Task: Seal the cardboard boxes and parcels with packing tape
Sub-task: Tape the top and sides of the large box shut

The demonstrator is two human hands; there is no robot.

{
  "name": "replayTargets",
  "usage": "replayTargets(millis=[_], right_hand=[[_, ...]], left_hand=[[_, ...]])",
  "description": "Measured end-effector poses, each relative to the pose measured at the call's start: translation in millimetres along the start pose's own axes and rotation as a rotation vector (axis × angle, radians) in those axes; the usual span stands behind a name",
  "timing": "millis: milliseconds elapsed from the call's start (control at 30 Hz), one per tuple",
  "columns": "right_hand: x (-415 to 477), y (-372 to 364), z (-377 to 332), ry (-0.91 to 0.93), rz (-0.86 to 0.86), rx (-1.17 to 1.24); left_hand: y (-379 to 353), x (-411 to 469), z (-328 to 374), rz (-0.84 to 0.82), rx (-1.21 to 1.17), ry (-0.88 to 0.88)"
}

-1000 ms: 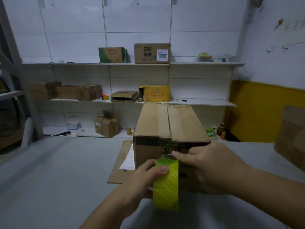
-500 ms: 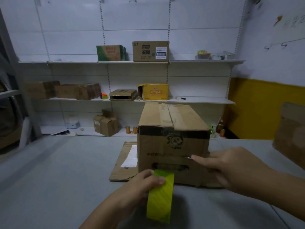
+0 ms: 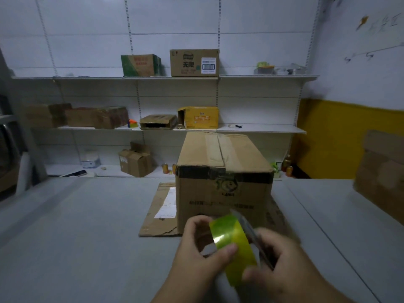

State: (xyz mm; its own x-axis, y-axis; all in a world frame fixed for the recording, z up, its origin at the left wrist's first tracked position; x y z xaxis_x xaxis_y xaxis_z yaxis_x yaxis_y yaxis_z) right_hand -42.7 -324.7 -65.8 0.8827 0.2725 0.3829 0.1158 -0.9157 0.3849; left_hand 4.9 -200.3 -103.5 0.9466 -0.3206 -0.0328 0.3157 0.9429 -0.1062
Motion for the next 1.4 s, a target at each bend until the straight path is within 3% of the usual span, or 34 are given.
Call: replayTargets(millis=[67,133,167,233,300,333,433,500,567,600,667,700,767,833,867,1133,1267,1400], right_hand=[[-6,-3,-7,0.021,-0.017,0.062],[-8,15,-10,0.019,0.046,0.043],[-11,30,-13,0.015,0.104,0.055],[-19,59,-20,0.046,0.162,0.095],[-24,78,-26,0.109,0.123,0.026],[-28,86,-24,0.123,0.116,-0.017],[-31,99,-16,0.126,0.084,-0.038],[-31,100,-11,0.135,0.051,-0.017],[-31,95,-10,0.141,0.005,-0.019],[-30,91,-11,0.151,-0.010,-0.018],[-29,82,-10,0.174,-0.046,0.027],[-28,79,-10,0.182,-0.045,0.027],[-27,70,-3,0.192,-0.059,-0.040],[-28,62,6,0.195,-0.098,-0.102],[-26,58,8,0.191,-0.113,-0.117],[-28,46,24,0.185,-0.135,-0.138],[-30,45,30,0.187,-0.133,-0.111],[-40,44,31,0.148,-0.165,-0.111]], left_hand=[[-5,-2,4,0.017,-0.027,-0.028],[-17,-7,23,-0.046,0.254,-0.136],[-13,-9,42,0.026,0.466,-0.240],[-3,-22,105,0.315,0.820,-0.625],[-11,-31,153,0.474,1.028,-0.993],[-18,-18,165,0.478,1.170,-1.009],[-26,50,153,0.351,1.681,-0.548],[-22,72,139,0.307,1.833,-0.386],[-17,72,136,0.338,1.803,-0.404],[-22,60,140,0.374,1.741,-0.545],[-37,13,148,0.429,1.404,-0.918],[-38,-7,143,0.391,1.166,-0.949],[-44,-18,110,0.175,0.779,-0.604],[-49,-11,56,0.007,0.612,-0.125],[-47,-8,39,-0.023,0.549,-0.023],[-25,-7,20,0.089,0.118,-0.008],[-13,-8,13,0.262,0.137,-0.075],[-12,-18,16,0.388,0.325,-0.202]])
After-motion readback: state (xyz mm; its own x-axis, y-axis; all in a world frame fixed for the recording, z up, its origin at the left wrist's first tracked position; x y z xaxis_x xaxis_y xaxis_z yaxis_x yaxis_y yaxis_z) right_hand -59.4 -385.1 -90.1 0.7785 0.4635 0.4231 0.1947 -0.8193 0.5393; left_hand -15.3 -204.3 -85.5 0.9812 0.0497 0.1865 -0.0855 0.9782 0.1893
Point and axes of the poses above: each hand's wrist, its own x-axis towards the middle knuckle, its own y-axis out of the back of the hand, z = x × y, the point moved 9 cm from there along x, towards the middle knuckle, and after that the axes turned 13 degrees about y, right-handed, at the moved point
